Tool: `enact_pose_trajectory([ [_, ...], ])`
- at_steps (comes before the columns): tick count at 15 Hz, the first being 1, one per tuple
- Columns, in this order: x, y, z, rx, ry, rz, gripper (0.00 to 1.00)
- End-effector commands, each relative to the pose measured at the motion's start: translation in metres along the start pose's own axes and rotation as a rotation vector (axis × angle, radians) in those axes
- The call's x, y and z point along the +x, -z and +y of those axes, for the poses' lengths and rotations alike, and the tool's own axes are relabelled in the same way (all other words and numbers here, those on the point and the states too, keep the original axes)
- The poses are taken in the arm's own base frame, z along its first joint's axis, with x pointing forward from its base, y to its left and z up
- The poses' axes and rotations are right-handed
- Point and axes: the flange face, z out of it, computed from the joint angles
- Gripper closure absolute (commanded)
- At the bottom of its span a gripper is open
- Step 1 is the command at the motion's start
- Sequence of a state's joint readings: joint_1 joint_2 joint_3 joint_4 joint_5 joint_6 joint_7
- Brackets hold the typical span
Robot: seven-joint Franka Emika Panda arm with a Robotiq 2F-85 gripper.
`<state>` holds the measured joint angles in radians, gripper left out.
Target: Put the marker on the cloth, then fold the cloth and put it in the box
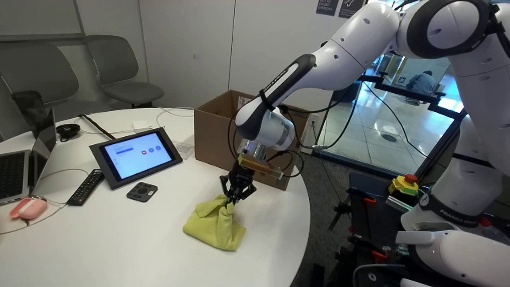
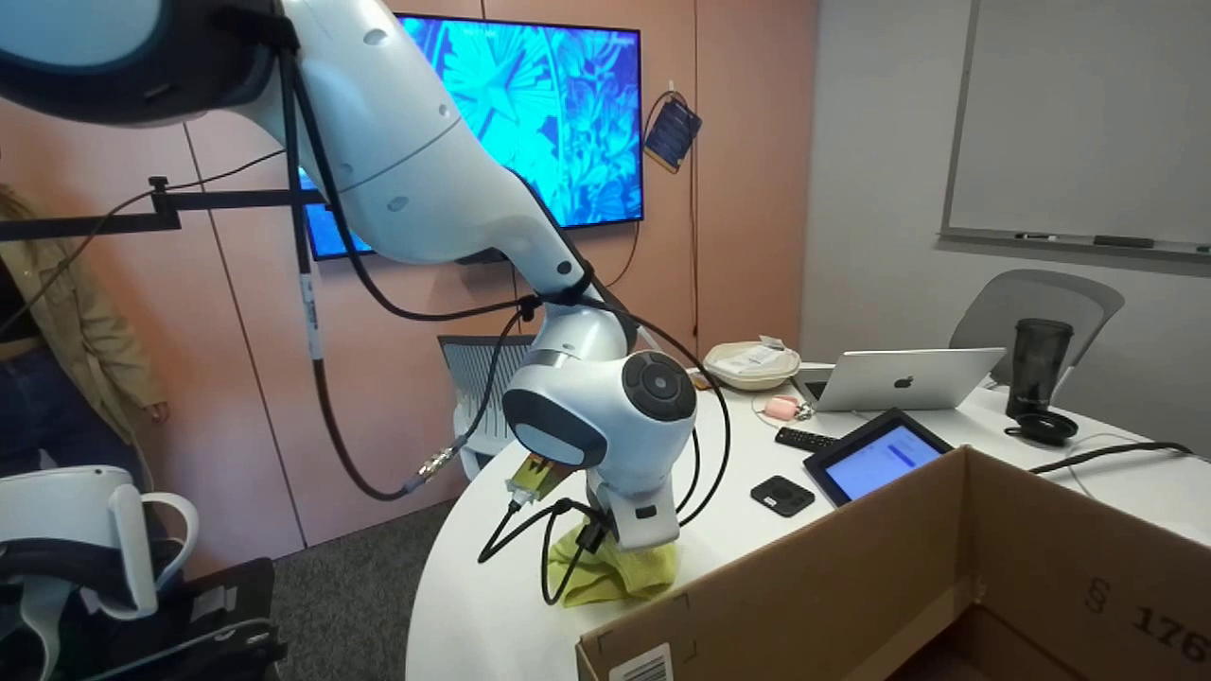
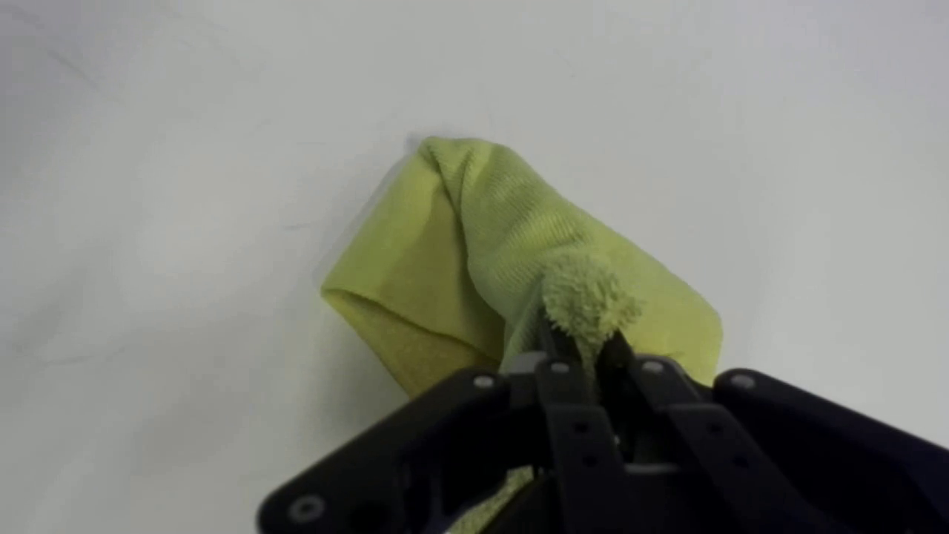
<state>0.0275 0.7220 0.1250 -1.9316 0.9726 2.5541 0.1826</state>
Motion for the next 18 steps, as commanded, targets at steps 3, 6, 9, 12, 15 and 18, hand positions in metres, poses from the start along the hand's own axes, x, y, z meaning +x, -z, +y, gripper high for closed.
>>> enact_pose_trajectory([
  [3, -0.018, -0.033, 0.000, -0.202, -0.045, 0.049, 0.91],
  [6, -0.023, -0.042, 0.003, -0.303, -0.085, 0.082, 0.64],
  [9, -0.024, -0.036, 0.003, -0.370, -0.123, 0.132, 0.41],
  [12, -0.023, -0.017, 0.001, -0.401, -0.160, 0.185, 0.16],
  [15, -0.035, 0.000, -0.014, -0.406, -0.168, 0.215, 0.00],
  [18, -0.057, 0.006, -0.038, -0.396, -0.161, 0.208, 0.00],
])
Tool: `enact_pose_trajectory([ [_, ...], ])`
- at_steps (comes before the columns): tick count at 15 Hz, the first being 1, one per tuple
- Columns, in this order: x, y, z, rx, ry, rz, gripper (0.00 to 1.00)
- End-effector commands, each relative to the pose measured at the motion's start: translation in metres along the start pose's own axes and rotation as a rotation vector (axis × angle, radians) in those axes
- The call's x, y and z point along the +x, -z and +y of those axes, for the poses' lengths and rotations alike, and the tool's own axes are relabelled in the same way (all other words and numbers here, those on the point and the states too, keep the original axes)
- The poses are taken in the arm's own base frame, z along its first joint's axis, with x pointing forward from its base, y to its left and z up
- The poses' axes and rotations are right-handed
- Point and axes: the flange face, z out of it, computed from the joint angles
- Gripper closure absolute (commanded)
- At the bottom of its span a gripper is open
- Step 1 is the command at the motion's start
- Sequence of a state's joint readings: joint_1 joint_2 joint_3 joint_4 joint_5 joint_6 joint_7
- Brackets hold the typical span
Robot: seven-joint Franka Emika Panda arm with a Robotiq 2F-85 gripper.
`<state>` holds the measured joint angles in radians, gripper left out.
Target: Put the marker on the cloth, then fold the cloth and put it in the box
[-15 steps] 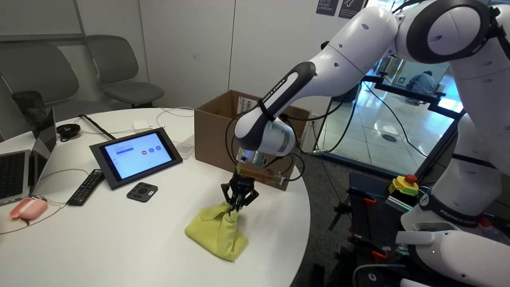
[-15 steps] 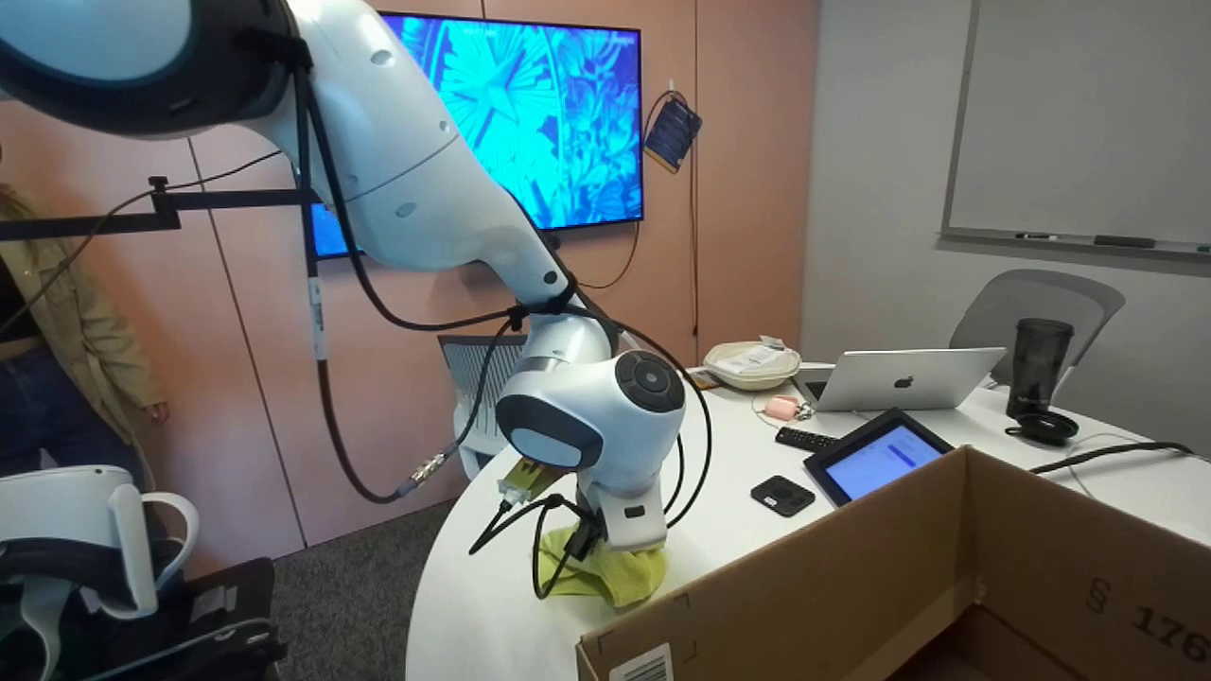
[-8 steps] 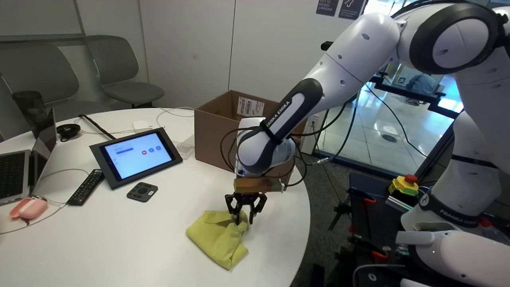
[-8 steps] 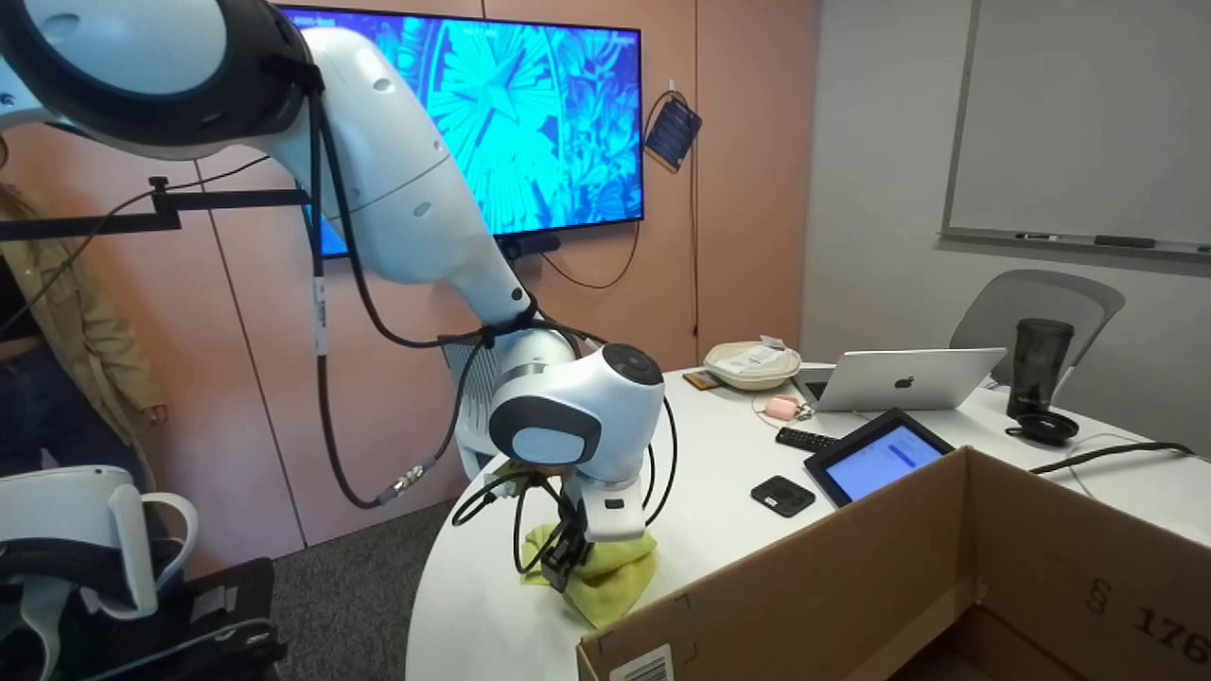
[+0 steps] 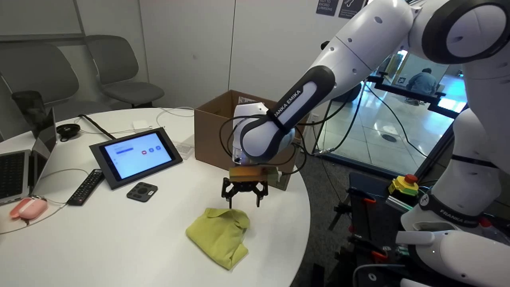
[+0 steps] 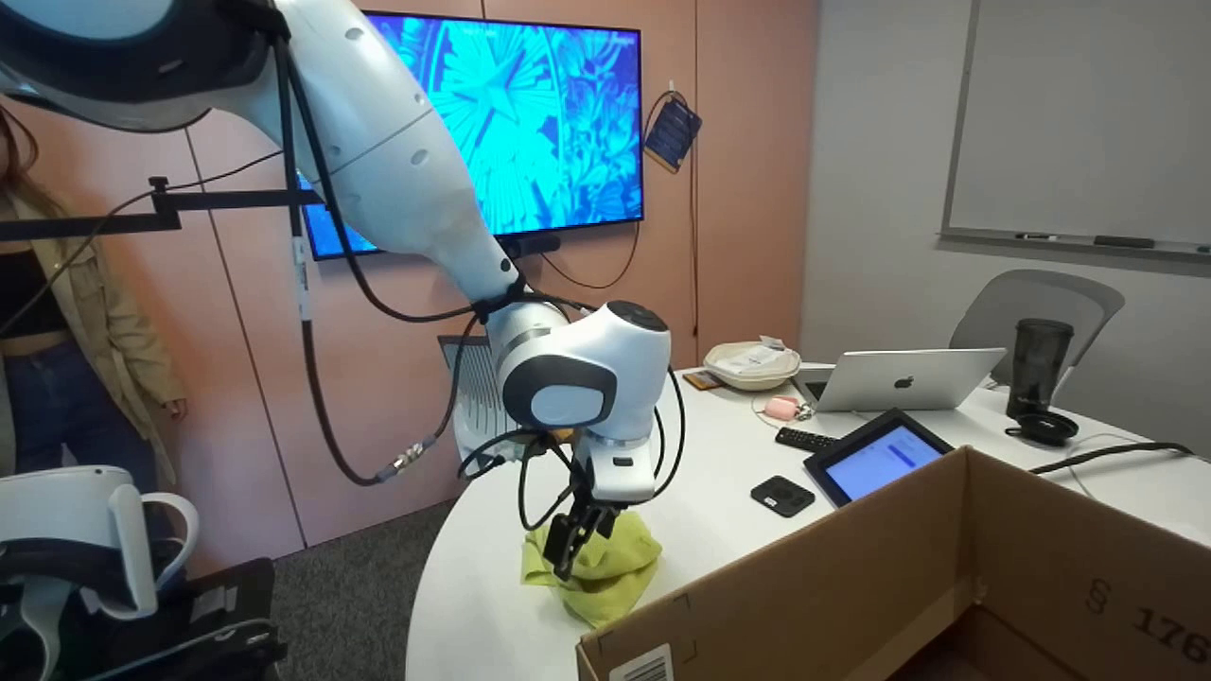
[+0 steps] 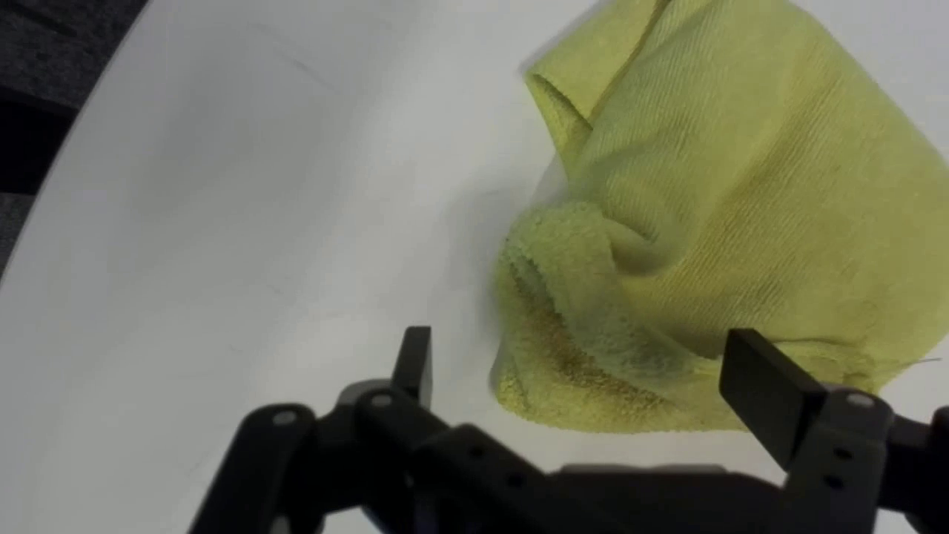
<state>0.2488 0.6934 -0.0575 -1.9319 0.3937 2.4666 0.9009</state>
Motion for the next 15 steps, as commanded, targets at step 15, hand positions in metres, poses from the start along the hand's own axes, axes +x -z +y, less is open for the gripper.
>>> enact_pose_trajectory([
  [15, -0.103, -0.035, -0.075, -0.048, -0.138, -0.113, 0.00],
])
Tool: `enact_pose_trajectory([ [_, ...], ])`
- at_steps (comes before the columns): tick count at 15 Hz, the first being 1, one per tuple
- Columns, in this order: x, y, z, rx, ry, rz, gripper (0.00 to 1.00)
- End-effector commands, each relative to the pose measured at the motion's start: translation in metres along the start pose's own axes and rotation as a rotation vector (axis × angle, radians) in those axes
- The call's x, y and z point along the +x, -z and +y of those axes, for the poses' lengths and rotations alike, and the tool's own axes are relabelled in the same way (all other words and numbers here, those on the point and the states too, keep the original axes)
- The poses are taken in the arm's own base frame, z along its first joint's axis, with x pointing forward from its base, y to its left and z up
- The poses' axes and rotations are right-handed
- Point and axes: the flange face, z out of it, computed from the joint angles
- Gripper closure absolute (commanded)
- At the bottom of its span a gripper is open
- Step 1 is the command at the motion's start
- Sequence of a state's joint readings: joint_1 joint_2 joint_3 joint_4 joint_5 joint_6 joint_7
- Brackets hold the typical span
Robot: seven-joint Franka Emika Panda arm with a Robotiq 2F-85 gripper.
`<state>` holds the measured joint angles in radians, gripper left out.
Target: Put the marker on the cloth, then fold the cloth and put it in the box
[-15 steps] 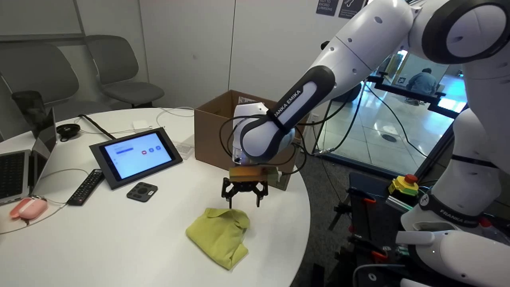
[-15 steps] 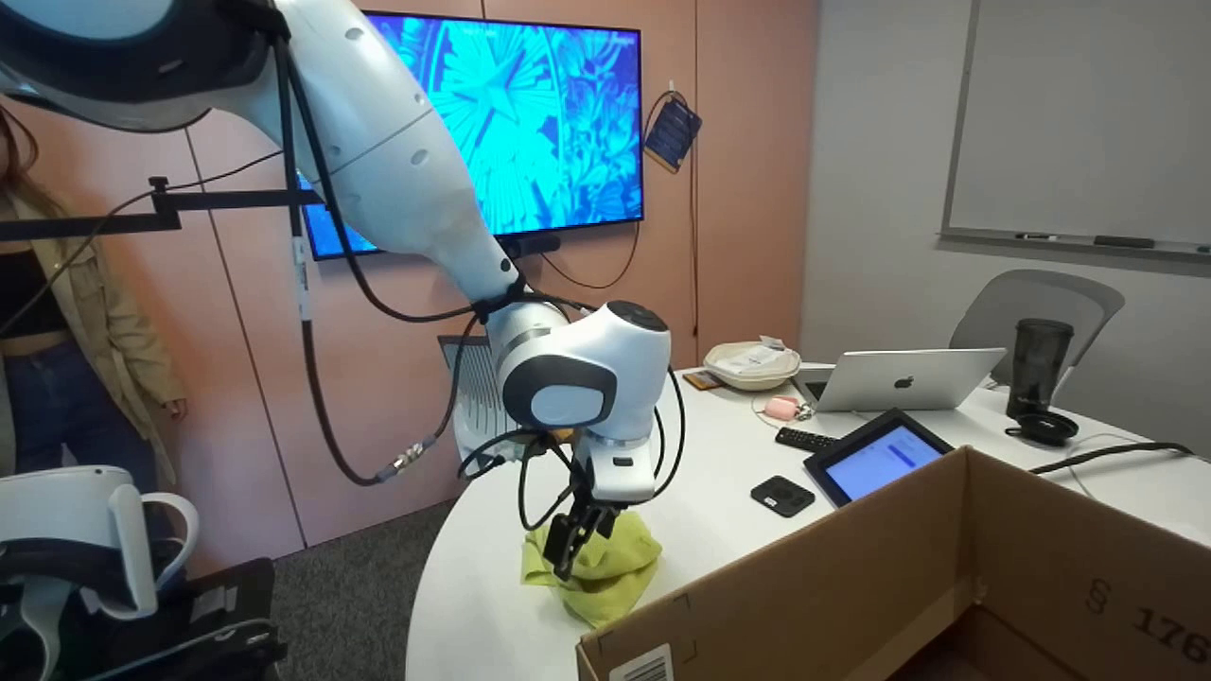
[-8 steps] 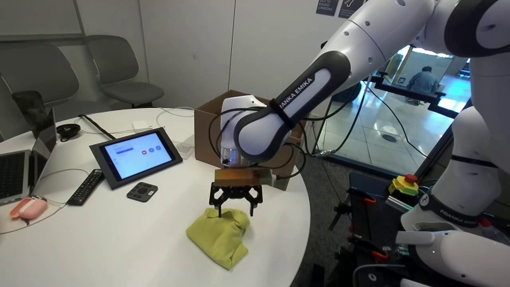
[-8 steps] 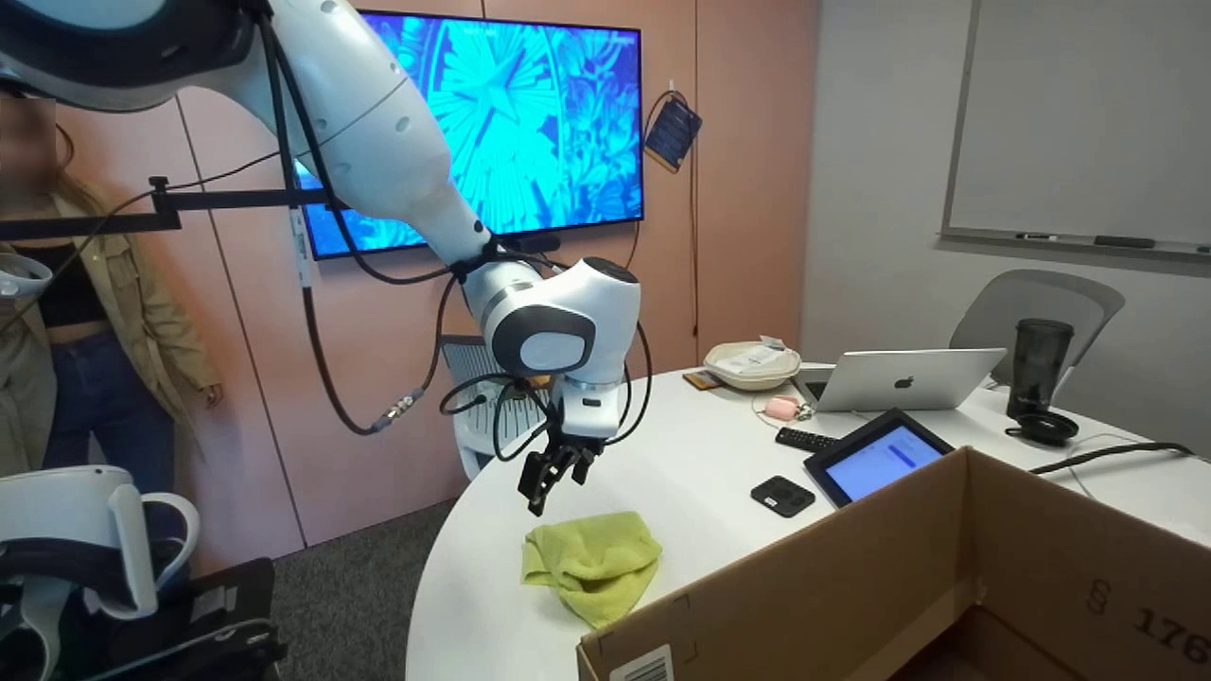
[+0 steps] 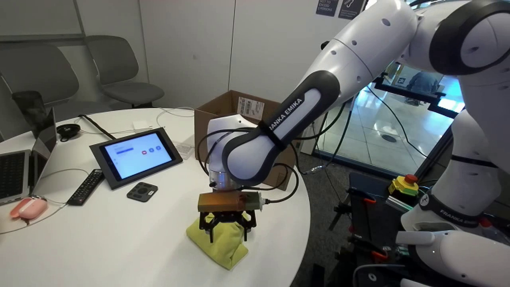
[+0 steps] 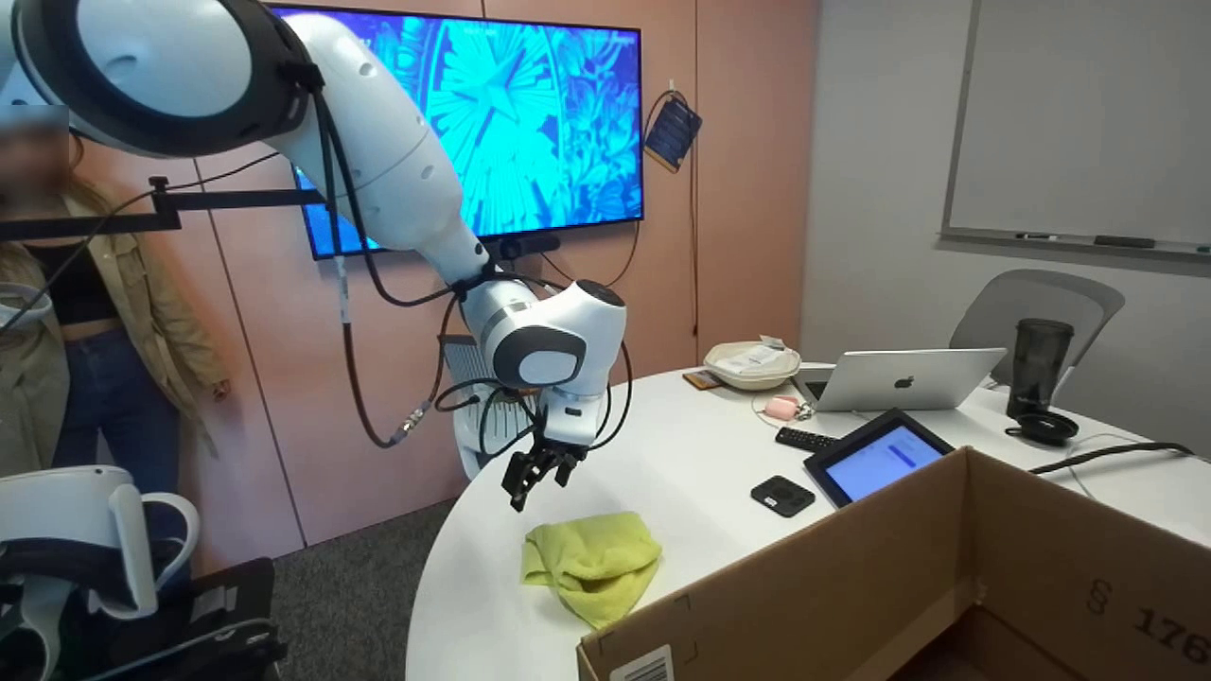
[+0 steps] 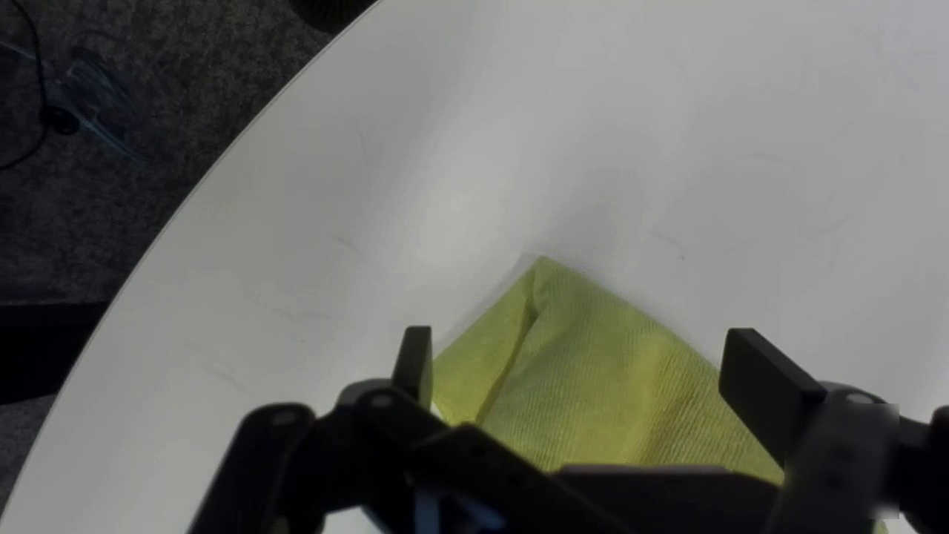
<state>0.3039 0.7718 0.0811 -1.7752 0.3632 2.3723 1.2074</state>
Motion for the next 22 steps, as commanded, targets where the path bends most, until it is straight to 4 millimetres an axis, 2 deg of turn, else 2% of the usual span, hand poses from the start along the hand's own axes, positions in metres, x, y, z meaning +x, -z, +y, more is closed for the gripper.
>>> enact_pose_trajectory([
  [1, 0.006, -0.017, -0.011, -0.008, -0.045, -0.025, 0.00],
  [10, 0.025, -0.053, -0.013, -0.026, -0.163, 0.047, 0.00],
  [16, 0.041, -0.076, -0.004, -0.073, -0.208, 0.115, 0.00],
  [22, 0.043, -0.084, -0.004, -0.080, -0.216, 0.131, 0.00],
])
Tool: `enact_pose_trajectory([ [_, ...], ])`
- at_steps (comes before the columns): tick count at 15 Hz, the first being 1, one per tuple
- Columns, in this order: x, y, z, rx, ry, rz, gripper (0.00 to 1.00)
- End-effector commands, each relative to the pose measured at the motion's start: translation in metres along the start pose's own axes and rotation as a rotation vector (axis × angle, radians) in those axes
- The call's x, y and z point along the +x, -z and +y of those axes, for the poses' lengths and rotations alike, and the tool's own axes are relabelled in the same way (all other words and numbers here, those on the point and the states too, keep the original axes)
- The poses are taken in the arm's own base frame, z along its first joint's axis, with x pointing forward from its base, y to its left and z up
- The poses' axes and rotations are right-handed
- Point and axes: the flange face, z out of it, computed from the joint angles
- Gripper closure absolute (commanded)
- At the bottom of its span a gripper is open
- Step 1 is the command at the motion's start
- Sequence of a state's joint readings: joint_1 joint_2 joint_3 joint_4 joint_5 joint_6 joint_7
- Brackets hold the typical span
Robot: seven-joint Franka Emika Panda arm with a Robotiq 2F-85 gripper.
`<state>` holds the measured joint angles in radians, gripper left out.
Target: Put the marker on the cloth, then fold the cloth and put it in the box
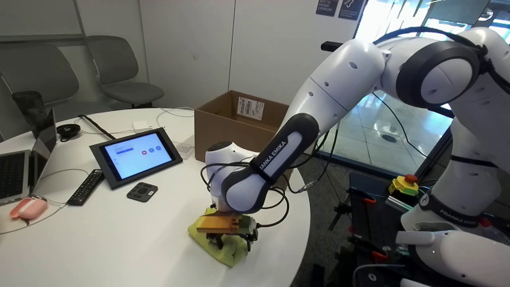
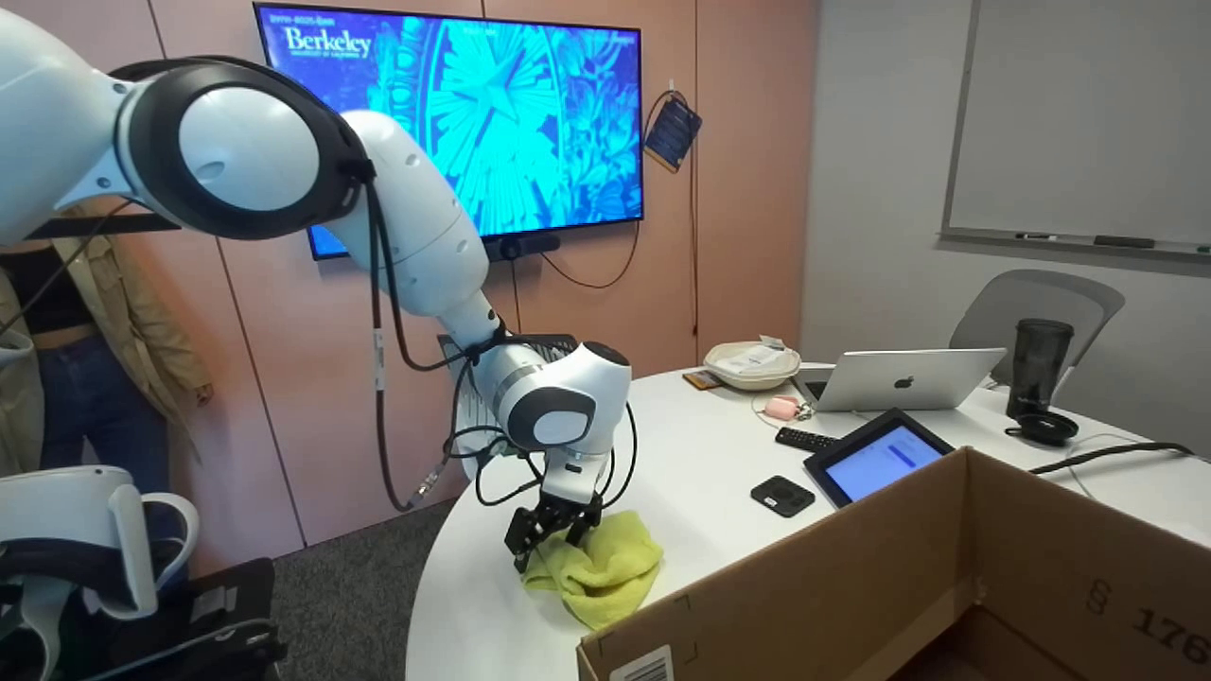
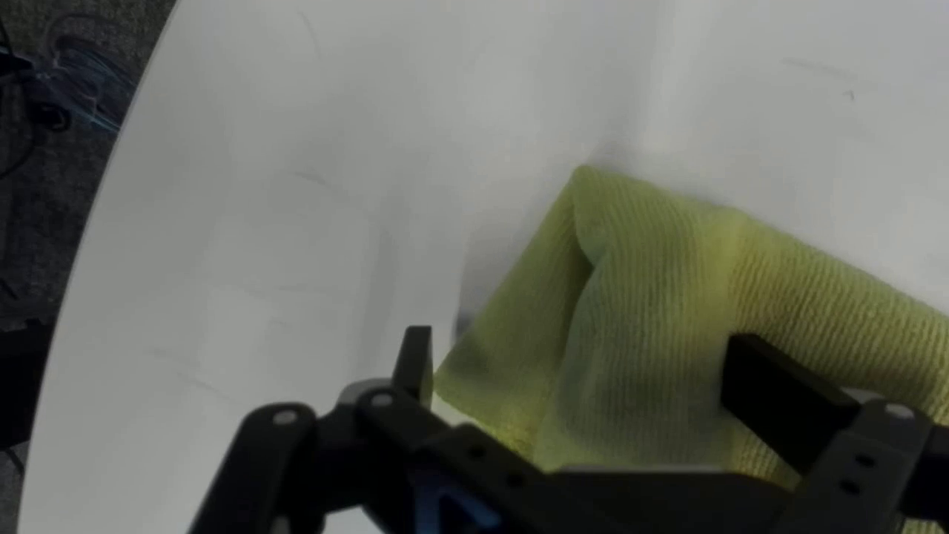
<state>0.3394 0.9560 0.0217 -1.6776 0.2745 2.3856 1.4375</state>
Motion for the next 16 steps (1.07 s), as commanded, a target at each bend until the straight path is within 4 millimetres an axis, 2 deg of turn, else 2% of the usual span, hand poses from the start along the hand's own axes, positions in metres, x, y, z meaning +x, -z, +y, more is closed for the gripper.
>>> enact_pose_trajectory([
  [1, 0.002, -0.011, -0.005, 0.007, -0.019, 0.028, 0.00],
  [7, 0.009, -0.028, 0.002, 0.045, -0.041, 0.008, 0.00],
  [8, 0.011, -0.031, 0.004, 0.057, -0.045, 0.005, 0.25],
  [9, 0.012, -0.032, 0.006, 0.067, -0.049, 0.003, 0.27],
  [10, 0.014, -0.030, 0.006, 0.079, -0.054, 0.003, 0.34],
  [12, 0.017, -0.030, 0.008, 0.097, -0.055, 0.008, 0.52],
  [16, 0.024, -0.022, 0.010, 0.130, -0.051, 0.028, 0.82],
])
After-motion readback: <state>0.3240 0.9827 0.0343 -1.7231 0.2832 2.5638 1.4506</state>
